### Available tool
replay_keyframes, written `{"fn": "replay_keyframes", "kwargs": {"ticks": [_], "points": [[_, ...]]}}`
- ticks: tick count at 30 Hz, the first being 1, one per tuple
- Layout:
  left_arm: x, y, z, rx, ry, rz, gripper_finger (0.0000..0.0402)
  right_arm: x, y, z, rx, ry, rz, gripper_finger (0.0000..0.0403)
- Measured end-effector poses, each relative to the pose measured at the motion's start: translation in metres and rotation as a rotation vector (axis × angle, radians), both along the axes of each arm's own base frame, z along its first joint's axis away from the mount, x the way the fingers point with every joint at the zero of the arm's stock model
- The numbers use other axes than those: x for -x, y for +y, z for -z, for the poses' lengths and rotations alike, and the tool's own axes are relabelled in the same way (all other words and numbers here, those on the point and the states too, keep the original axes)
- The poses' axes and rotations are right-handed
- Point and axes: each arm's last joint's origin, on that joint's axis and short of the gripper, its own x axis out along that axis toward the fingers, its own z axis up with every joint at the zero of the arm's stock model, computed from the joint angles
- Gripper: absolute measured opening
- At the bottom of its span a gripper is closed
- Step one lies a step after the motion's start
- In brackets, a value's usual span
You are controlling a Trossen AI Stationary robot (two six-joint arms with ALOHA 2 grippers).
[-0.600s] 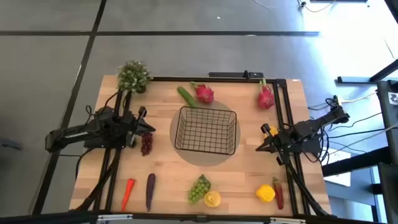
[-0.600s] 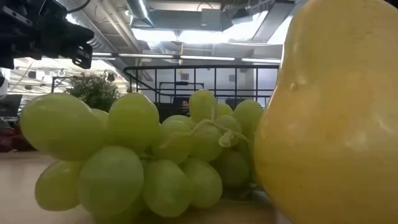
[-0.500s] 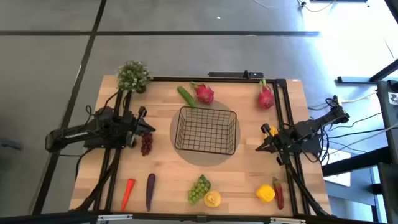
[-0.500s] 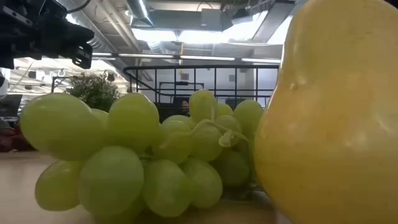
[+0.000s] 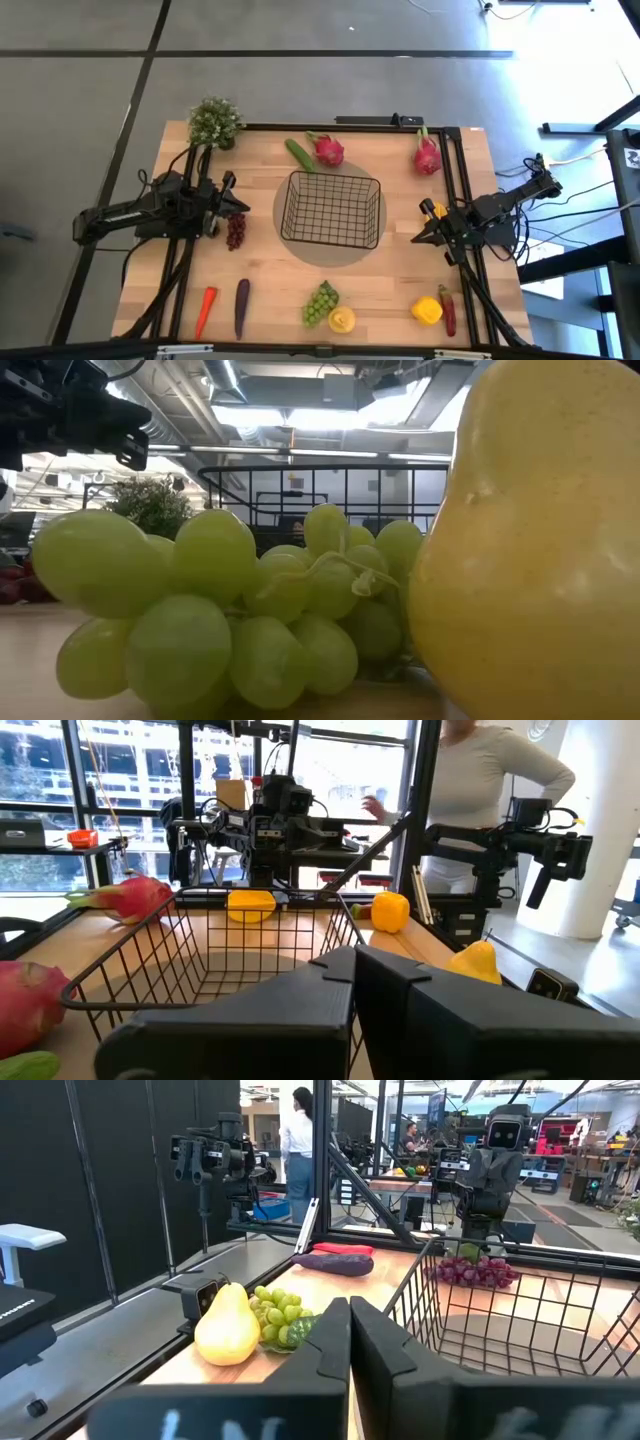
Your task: Build produce basket
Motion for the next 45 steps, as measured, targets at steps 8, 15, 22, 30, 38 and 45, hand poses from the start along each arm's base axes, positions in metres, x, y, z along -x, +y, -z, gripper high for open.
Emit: {"fn": "replay_keyframes", "kwargs": {"ticks": [8, 15, 22, 30, 38, 45], "points": [[0.000, 0.000, 0.000, 0.000, 0.000, 0.000, 0.0000, 0.000, 0.000, 0.000, 0.000, 0.001, 0.000, 0.0000], [0.000, 0.000, 0.000, 0.000, 0.000, 0.000, 0.0000, 0.000, 0.000, 0.000, 0.000, 0.000, 0.000, 0.0000], [0.000, 0.000, 0.000, 0.000, 0.000, 0.000, 0.0000, 0.000, 0.000, 0.000, 0.000, 0.001, 0.000, 0.0000], [0.000, 0.000, 0.000, 0.000, 0.000, 0.000, 0.0000, 0.000, 0.000, -0.002, -0.010, -0.015, 0.006, 0.0000], [0.000, 0.000, 0.000, 0.000, 0.000, 0.000, 0.0000, 0.002, -0.001, -0.016, -0.047, -0.101, 0.016, 0.0000], [0.000, 0.000, 0.000, 0.000, 0.000, 0.000, 0.0000, 0.005, -0.007, -0.048, -0.003, 0.034, 0.149, 0.0000]]}}
